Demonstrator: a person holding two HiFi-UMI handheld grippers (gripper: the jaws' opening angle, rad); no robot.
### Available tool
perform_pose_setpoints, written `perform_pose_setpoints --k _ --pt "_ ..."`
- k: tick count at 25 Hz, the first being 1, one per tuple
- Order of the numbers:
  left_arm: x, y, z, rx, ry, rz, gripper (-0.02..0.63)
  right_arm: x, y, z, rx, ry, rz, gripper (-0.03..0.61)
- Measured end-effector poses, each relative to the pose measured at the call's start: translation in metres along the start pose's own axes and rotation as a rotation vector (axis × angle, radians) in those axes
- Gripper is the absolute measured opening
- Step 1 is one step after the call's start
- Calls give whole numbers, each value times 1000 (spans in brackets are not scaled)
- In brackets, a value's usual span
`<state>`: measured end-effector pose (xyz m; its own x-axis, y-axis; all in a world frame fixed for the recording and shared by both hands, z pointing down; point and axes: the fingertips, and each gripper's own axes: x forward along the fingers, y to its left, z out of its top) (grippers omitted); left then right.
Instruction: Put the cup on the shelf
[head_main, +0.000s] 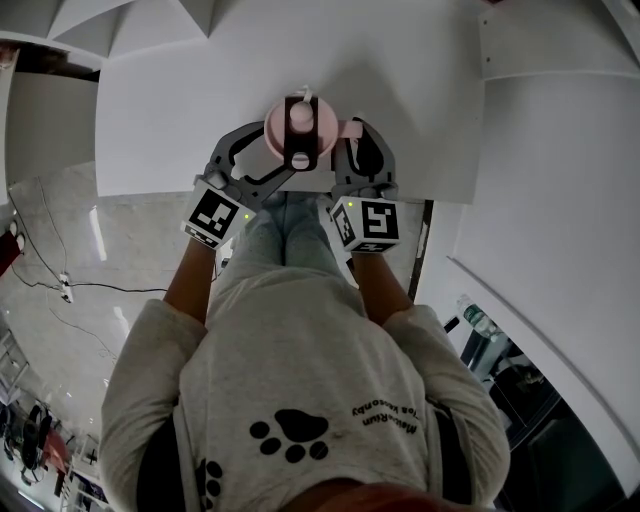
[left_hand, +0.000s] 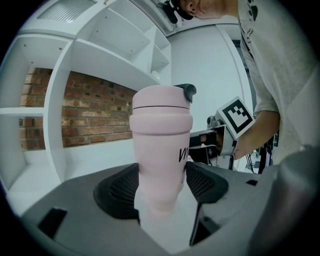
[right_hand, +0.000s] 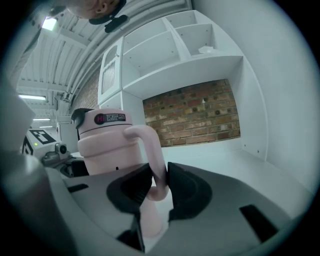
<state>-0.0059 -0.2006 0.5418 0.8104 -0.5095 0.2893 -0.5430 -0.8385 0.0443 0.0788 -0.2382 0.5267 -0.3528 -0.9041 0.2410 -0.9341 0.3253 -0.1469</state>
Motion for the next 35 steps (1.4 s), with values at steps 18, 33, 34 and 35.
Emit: perform_pose_setpoints --k 18,33,34,35 --pt "-18 4 63 78 -56 47 299 -7 6 59 66 -115 25 98" --pt "-36 2 133 134 -126 113 298 -19 13 133 26 -238 41 95" --pt "-37 1 136 139 -132 119 298 -21 13 136 23 -248 43 95" --pt "-38 0 140 146 -139 126 298 -22 13 140 20 -260 46 95"
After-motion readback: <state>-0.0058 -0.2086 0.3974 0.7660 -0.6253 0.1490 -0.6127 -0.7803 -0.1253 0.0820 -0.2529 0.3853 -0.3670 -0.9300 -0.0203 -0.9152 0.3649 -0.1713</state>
